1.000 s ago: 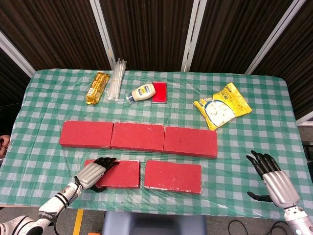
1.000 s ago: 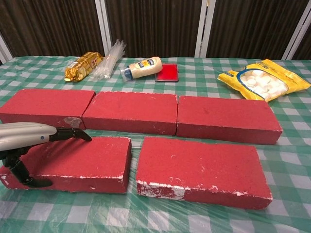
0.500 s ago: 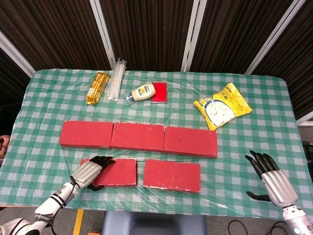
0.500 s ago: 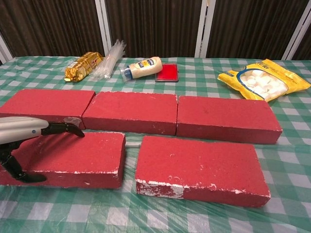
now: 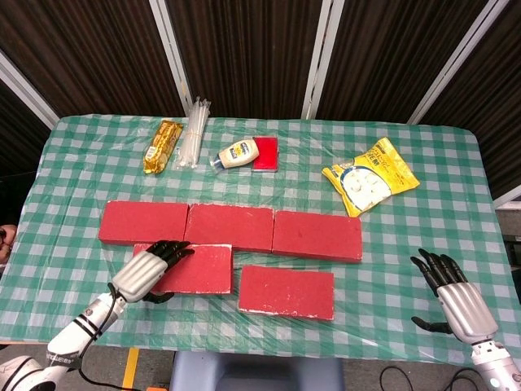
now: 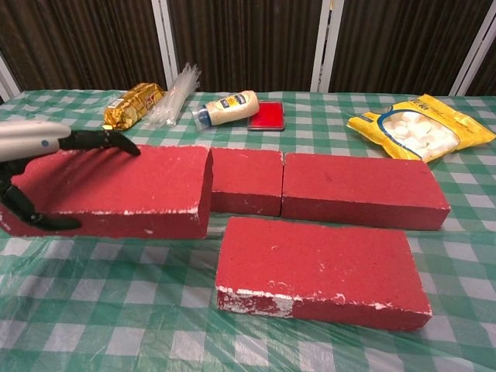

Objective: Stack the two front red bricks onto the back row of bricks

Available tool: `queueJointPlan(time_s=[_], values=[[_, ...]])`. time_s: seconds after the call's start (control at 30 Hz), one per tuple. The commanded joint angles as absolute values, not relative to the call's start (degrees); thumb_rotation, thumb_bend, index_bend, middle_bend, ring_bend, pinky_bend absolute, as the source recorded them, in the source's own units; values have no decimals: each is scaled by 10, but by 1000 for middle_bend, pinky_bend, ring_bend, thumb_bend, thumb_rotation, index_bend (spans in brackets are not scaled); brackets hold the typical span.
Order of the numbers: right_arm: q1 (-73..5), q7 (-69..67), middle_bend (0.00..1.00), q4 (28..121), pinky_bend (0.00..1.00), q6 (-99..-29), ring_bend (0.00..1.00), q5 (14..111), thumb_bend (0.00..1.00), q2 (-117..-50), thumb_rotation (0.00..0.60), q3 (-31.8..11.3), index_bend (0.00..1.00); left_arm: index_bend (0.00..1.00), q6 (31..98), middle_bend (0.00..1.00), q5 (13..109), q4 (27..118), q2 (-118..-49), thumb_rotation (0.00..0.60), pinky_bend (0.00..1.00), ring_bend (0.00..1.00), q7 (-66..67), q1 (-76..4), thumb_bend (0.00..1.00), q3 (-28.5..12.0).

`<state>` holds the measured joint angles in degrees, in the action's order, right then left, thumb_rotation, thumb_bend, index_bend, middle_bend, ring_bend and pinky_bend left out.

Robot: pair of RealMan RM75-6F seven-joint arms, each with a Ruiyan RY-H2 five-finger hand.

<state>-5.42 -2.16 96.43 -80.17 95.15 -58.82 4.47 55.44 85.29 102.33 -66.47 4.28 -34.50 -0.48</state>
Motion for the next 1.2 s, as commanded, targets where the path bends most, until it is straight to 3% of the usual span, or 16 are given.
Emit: queueJointPlan(time_s=[0.03,0.27,0.6,1.2], values=[[-55,-14,0,965,0,-799,0,945,167,-591,600,42,0,215,530,609,842,1007,-647,600,672,606,18,-375,389,-34],[-58,21,0,967,0,-785,0,918,167,-604,600,31,0,226,444,614,844,934,-647,600,658,603,-86,-447,391,-67],[-55,51,0,972,0,-788,0,894,167,-615,600,20,0,257,380,635,898,784,-701,600,661,612,-216,-524,391,-60],[-62,74,0,973,0,-770,0,881,167,-627,600,17,0,276,410,634,942,686,-733,600,522,602,-317,-550,391,-7]])
